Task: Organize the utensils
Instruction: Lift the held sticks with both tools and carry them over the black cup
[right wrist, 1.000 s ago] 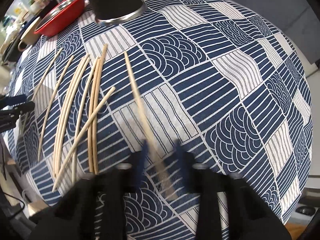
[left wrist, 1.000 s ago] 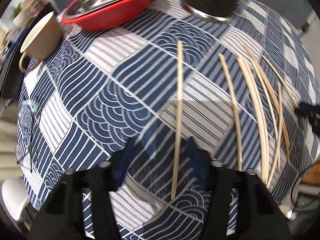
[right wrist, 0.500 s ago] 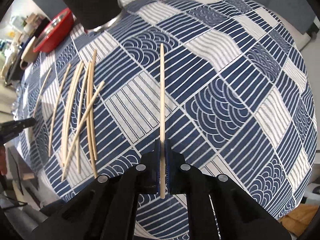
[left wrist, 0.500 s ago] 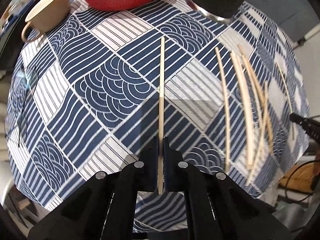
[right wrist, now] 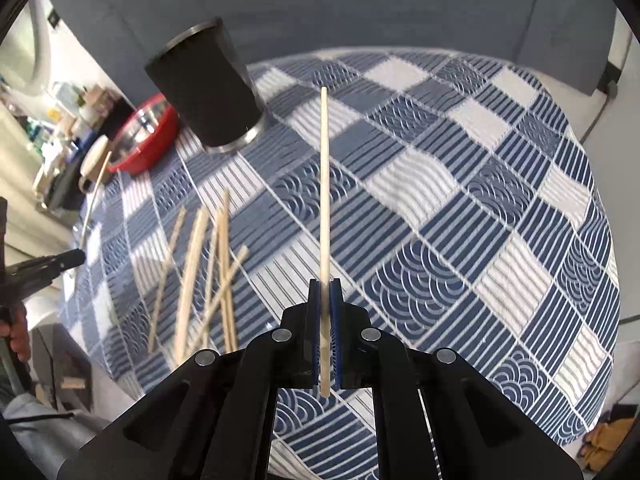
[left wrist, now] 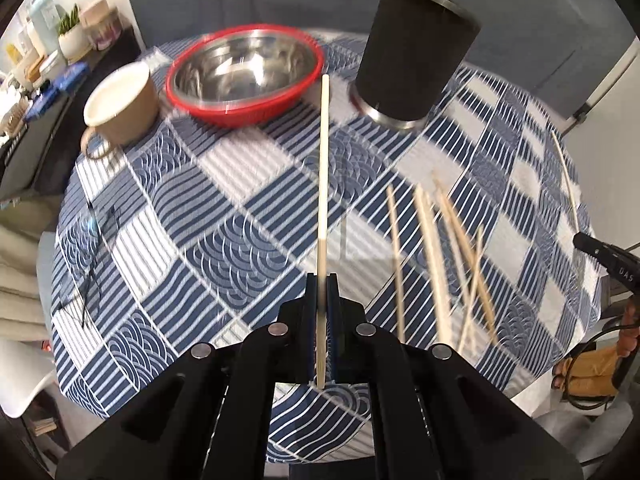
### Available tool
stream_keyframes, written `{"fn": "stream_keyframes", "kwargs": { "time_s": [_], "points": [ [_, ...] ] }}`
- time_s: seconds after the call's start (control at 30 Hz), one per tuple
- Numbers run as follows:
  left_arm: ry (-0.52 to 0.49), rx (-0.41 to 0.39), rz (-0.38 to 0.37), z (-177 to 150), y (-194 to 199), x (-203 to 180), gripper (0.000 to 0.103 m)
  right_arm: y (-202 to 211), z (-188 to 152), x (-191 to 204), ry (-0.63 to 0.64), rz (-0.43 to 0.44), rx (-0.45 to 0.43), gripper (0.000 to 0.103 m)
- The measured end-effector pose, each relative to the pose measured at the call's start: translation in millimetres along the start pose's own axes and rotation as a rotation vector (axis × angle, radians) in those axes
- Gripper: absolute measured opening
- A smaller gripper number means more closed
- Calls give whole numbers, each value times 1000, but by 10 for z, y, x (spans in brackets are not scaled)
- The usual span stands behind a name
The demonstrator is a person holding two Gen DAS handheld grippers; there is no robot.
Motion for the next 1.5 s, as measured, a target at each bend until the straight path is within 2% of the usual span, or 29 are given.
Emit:
{"fn": "stream_keyframes", "kwargs": {
  "time_s": [0.03,0.3,0.6,0.8,0.87,0.93,1.27,1.37,1.5],
  "points": [
    [-4,-12,1,99,-74,-116,4,35,45,4,-1,5,-15,5],
    [-45,-124,-15,522,145,-343,4,343,438,95,27,45,-145,5],
    [-55,-239,-114,1081,455,-464,4,664,1016,292,34,143,-287,5],
    [-78,-310,-142,1456,589,-557,5,785,1377,516,65,180,-370,5],
    [-95,-333,-154,1576,605,-615,5,783,1471,572,67,185,-401,5],
    [-123,-357,-201,1692,600,-691,5,750,1557,625,65,180,-409,5],
    [-178,-407,-295,2123,329,-911,5,519,1987,889,33,270,-448,5],
    [-188,-440,-279,2198,263,-914,5,432,2094,938,22,294,-466,5],
    [-181,-465,-301,2284,125,-849,5,304,2201,978,-21,355,-501,5]
  ]
}}
Point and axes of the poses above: each gripper's, at about its wrist camera, not at the fingertips, and y roughly against the way its jaws point, x to its left, z to its top, the point moved 3 cm from there along -y, roughly the way its jaws point, and after that the axes turned 14 degrees about -z, right-handed, at the moved point
